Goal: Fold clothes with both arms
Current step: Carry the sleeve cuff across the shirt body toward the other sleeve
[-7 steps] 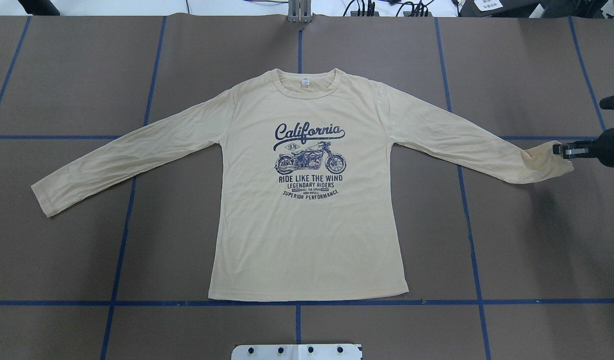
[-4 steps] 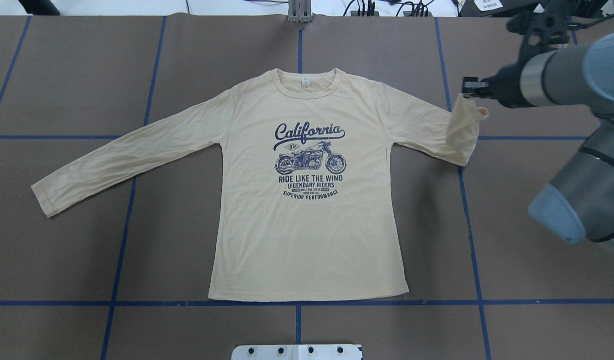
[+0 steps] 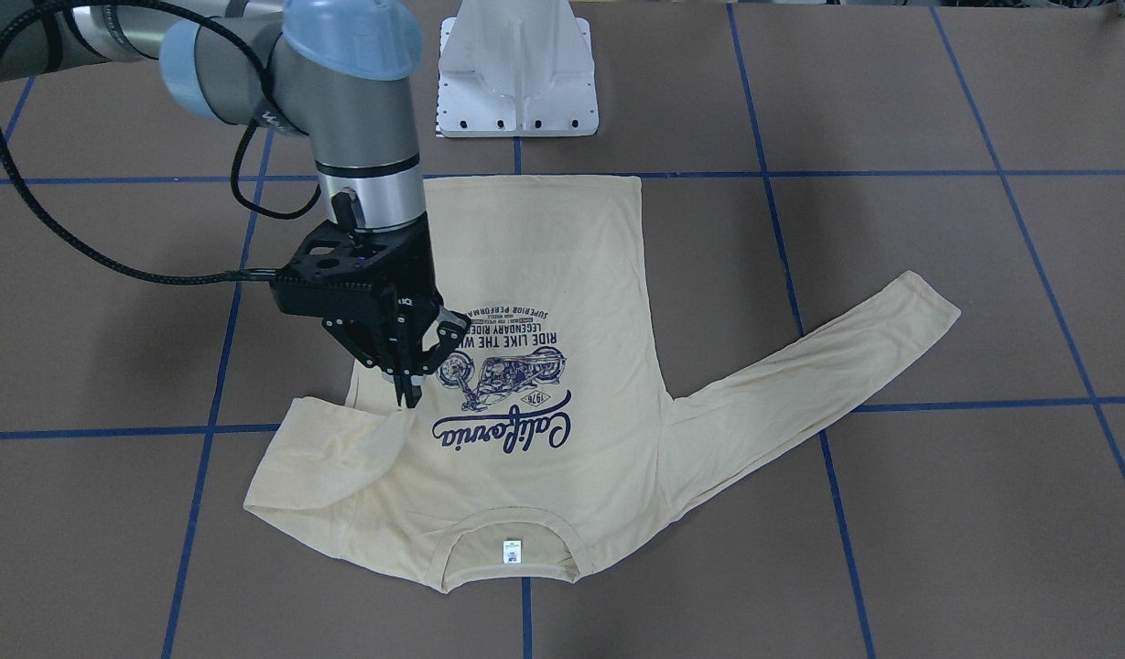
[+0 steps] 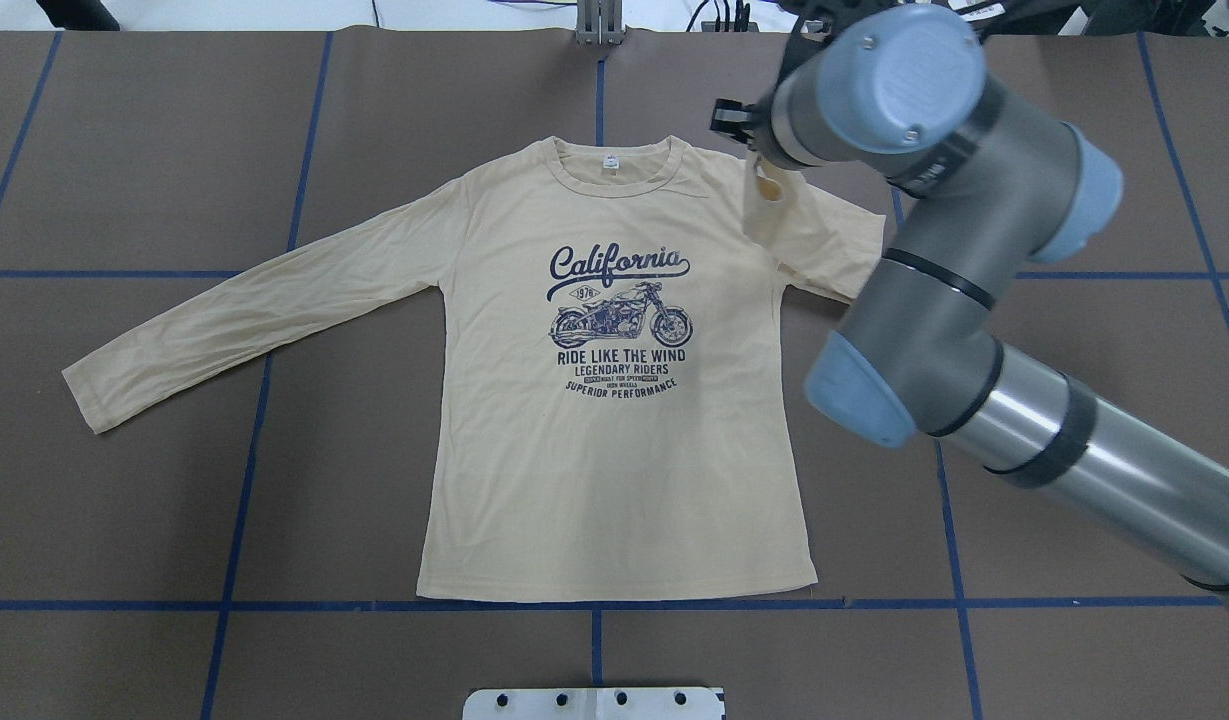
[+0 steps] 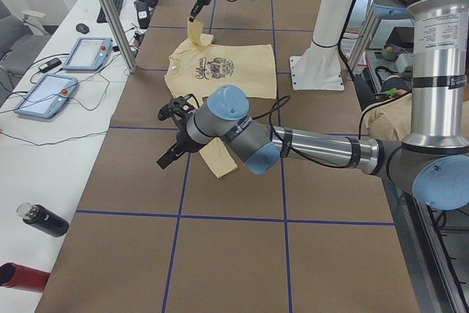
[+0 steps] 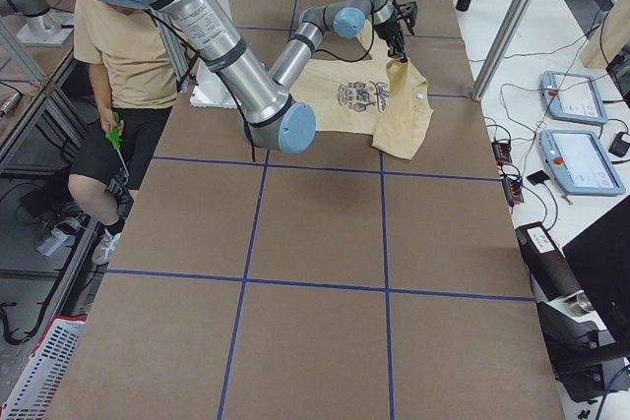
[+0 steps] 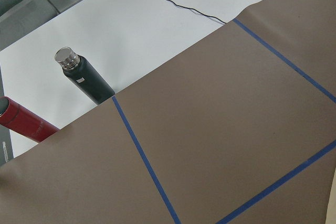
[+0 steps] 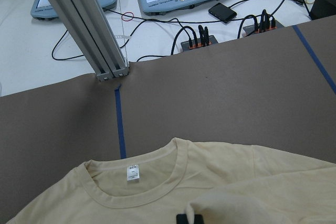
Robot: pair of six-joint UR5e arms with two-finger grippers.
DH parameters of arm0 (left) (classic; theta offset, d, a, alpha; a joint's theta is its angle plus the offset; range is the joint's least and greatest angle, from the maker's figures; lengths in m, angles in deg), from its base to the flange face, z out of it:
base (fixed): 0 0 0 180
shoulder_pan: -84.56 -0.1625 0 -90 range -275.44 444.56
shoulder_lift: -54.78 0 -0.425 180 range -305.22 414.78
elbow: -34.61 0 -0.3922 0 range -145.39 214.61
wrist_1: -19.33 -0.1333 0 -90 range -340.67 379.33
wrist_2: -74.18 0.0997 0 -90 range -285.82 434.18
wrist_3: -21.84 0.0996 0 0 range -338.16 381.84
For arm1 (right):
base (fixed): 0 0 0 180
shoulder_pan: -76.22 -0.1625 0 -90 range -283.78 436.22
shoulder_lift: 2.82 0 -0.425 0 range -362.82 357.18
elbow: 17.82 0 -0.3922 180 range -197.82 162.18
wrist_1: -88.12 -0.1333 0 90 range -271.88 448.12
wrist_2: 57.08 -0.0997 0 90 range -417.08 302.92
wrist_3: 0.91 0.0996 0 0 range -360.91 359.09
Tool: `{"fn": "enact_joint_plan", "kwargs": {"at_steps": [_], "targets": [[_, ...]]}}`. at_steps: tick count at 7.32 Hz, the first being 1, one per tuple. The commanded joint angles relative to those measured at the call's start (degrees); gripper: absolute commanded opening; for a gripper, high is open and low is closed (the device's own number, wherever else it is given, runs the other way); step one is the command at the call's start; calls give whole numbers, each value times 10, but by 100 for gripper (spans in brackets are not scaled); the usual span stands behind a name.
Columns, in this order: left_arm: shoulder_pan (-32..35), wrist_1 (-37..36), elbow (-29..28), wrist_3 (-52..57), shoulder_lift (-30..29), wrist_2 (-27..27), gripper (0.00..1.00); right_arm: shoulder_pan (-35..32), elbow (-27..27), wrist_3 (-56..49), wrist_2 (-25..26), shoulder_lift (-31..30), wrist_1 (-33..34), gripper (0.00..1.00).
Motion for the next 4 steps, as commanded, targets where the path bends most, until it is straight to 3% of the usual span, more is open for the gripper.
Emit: {"fn": "enact_joint_plan", "kwargs": {"at_steps": [1, 2, 4], "targets": [[0, 1, 1, 1, 7, 0, 100, 44, -168, 79, 63, 151, 37, 0], [0, 1, 0, 0, 7, 1, 100, 78, -254, 116, 103, 208, 42, 0], [0, 1, -2, 1, 8, 1, 100, 105, -326, 133, 105, 244, 36, 0]]}}
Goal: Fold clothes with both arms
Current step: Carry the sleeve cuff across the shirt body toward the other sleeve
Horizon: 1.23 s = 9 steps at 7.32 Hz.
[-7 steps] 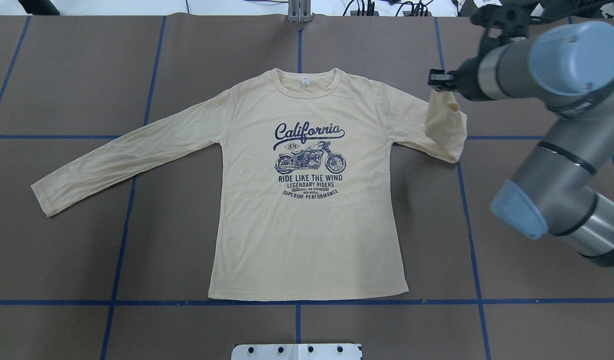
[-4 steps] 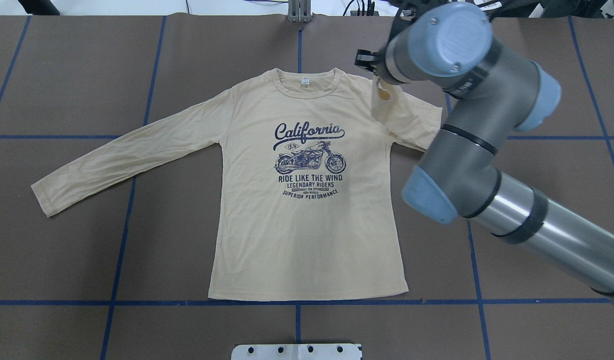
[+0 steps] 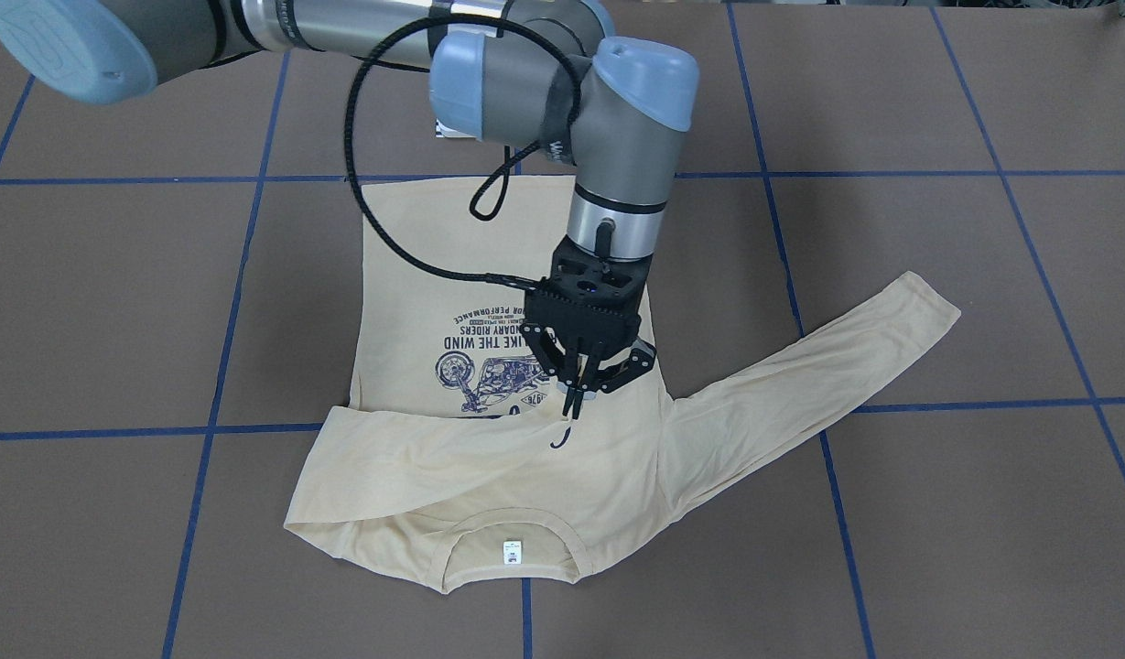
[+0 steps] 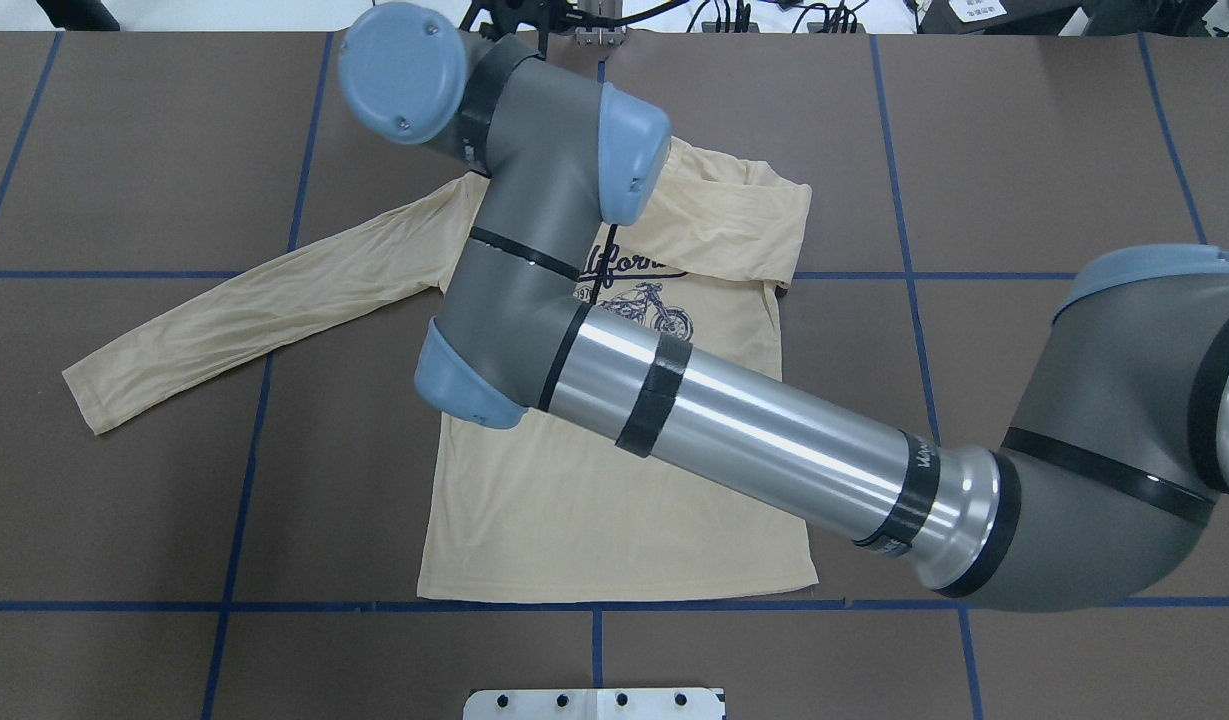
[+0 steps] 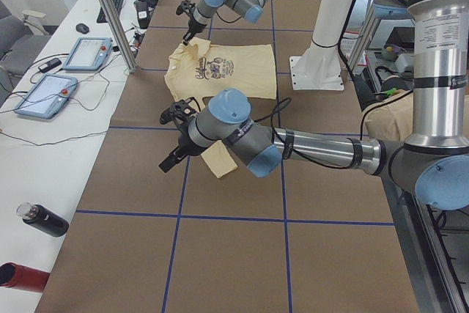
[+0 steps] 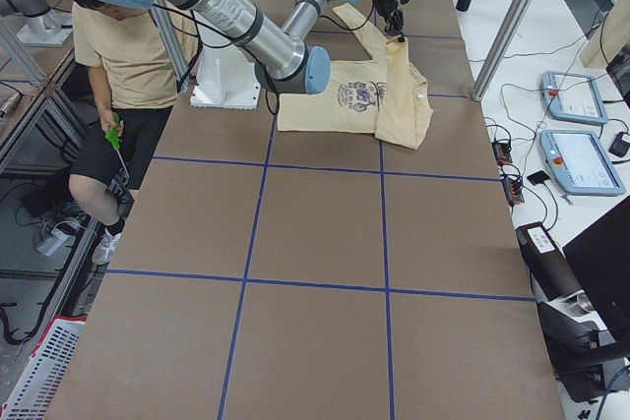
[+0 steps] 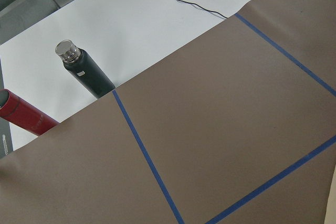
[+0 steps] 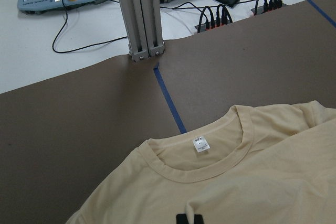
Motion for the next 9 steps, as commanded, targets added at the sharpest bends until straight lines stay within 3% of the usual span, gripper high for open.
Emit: {"fn": "enact_joint_plan", "kwargs": {"at_steps": [1, 2, 3, 5, 7, 8, 9], "targets": [[0, 0, -2, 0, 1, 1, 100, 23, -113, 45, 8, 64, -37, 16], [0, 0, -2, -1, 1, 0, 100, 24, -145, 57, 7, 85, -53, 85], [0, 0, -1, -1, 1, 0, 100, 22, -147, 65, -5, 96, -57, 95], [0, 0, 1, -6, 1, 0, 100, 13, -146, 58, -65, 116, -70, 98], [-7, 0, 3, -6, -1, -1, 100, -29, -117, 2, -137, 107, 3, 99], [-43, 4, 3, -6, -10, 0, 100, -44, -27, -45, -154, 58, 76, 100], [-84, 10, 2, -8, -22, 2, 100, -60, 56, -80, -168, -2, 87, 100]]}}
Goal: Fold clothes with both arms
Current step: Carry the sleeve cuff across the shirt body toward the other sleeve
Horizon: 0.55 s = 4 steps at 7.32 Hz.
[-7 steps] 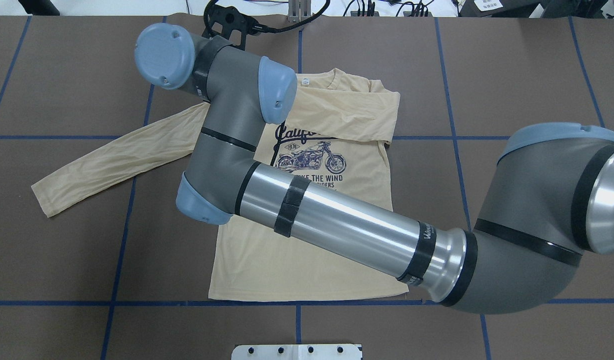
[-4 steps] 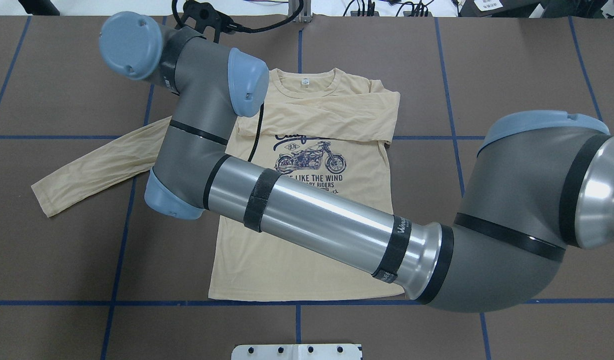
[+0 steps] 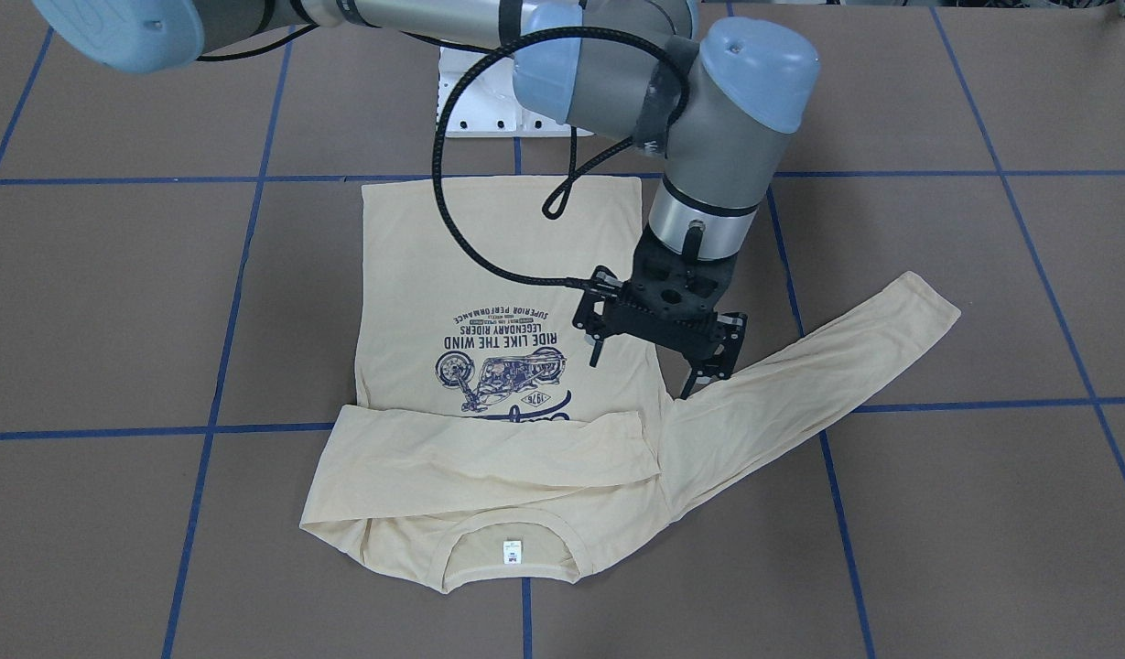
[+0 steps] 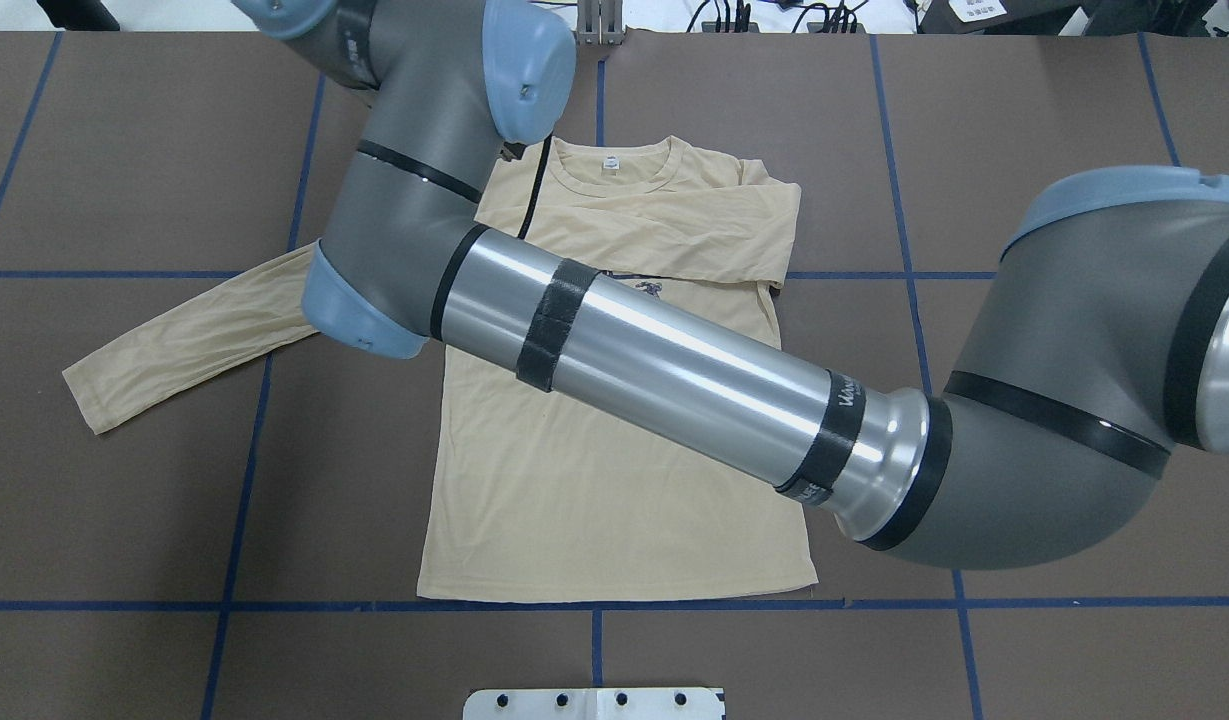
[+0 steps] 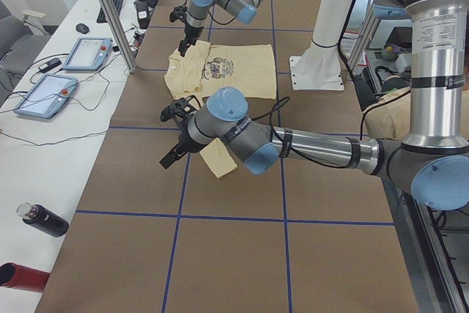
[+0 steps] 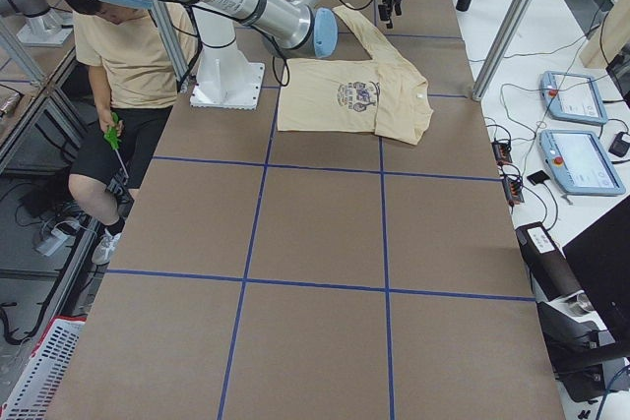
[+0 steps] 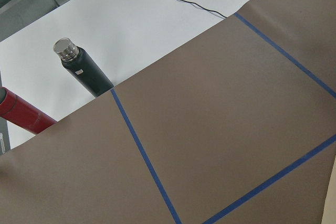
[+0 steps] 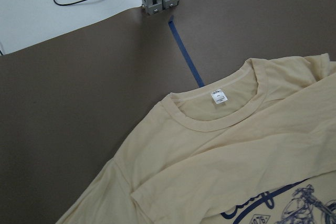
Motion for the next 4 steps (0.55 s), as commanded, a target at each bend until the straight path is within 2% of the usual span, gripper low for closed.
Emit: {"fn": "enact_joint_plan", "kwargs": {"at_steps": [1, 2, 3, 4], "targets": [[-77, 6, -5, -18, -14, 3, 100, -43, 145, -89, -46, -110, 39, 100], [-104, 34, -7, -89, -12, 7, 100, -69, 239, -149, -75, -186, 38, 100], [-144, 83, -18, -168, -7, 33, 100, -96, 363, -208, -110, -293, 39, 100], [-200, 135, -35, -222, 0, 85, 100, -120, 482, -262, -131, -407, 39, 100]]}}
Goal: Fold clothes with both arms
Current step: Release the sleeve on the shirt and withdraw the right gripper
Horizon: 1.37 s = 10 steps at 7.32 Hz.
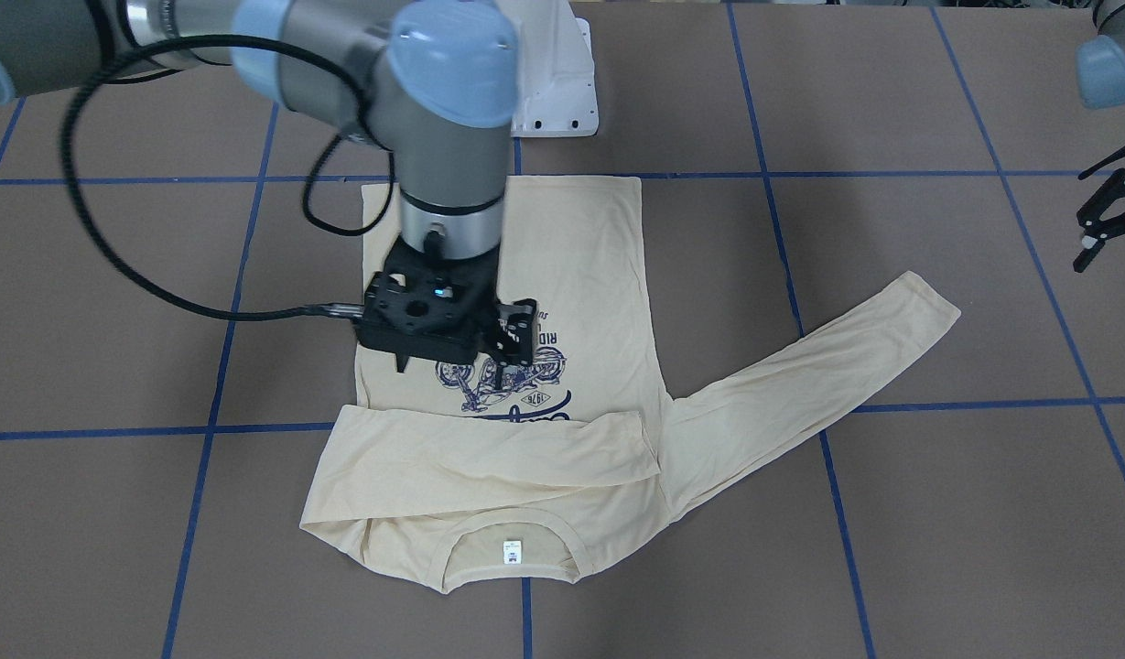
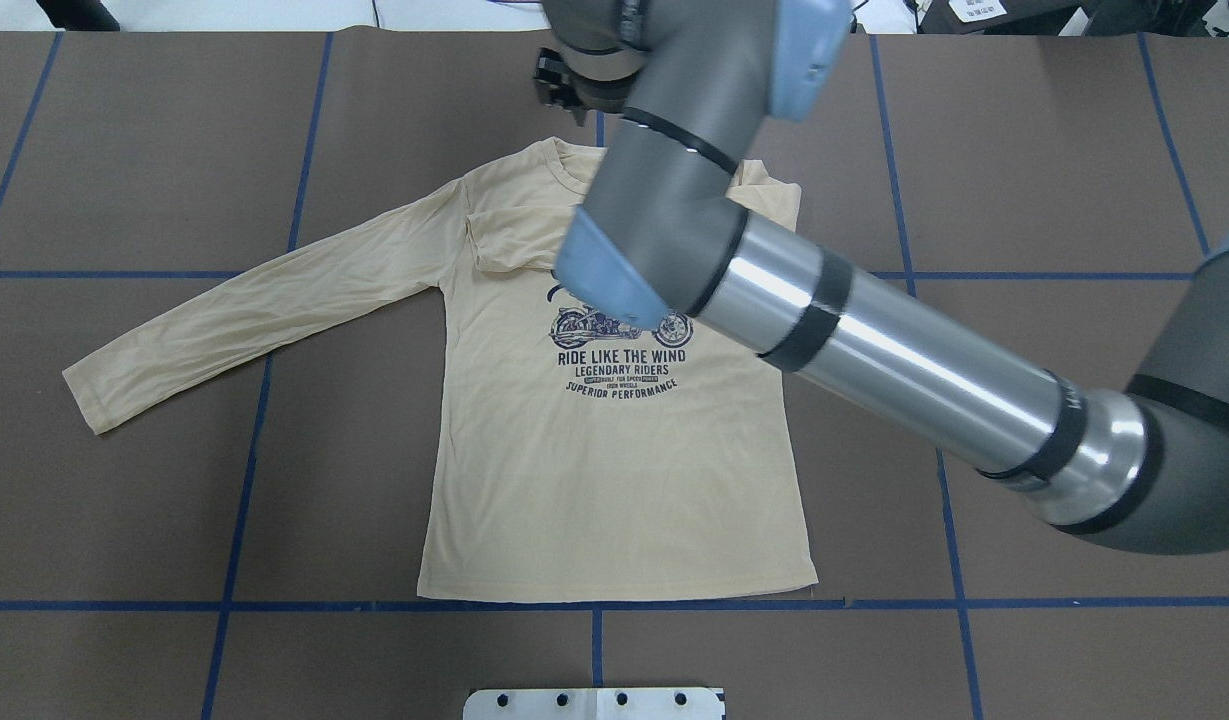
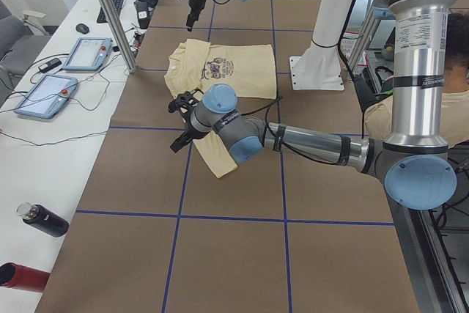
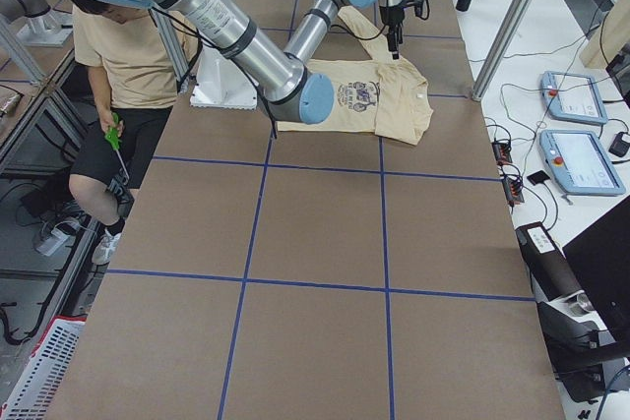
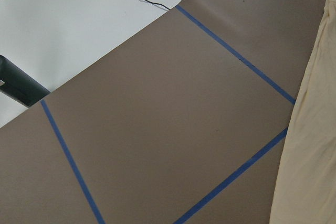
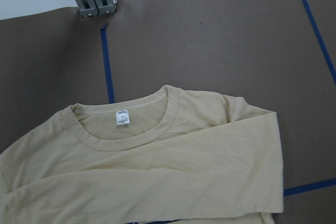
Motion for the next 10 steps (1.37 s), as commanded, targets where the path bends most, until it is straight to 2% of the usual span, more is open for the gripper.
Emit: {"fn": "enact_joint_plan", "kwargs": {"at_steps": [1, 2, 3, 4, 5, 6, 7, 8, 9, 10], "targets": [[-95, 97, -41, -117, 8, 83, 100, -58, 224, -142, -56, -225, 0, 100], [-104, 133, -70, -127, 17, 84, 100, -86, 257, -204, -88, -295, -7, 100], [-118, 181, -86, -167, 35, 106, 100, -126, 277, -271, -117, -354, -19, 100], [-152, 211, -93, -214, 47, 142, 100, -165, 289, -332, -145, -424, -59, 100], [-180, 222, -114, -238, 49, 179, 100, -210, 284, -387, -186, -504, -137, 100], [-184, 237, -141, -249, 48, 187, 93, -259, 268, -453, -229, -569, -203, 100], [-190, 238, -143, -306, 46, 187, 75, -303, 257, -520, -255, -610, -221, 100], [-213, 237, -144, -344, 46, 189, 66, -325, 253, -559, -258, -627, -220, 100], [-218, 239, -150, -367, 47, 192, 60, -330, 249, -562, -258, -628, -221, 100], [-226, 244, -155, -388, 46, 206, 58, -330, 248, -563, -257, -628, -221, 100]]}}
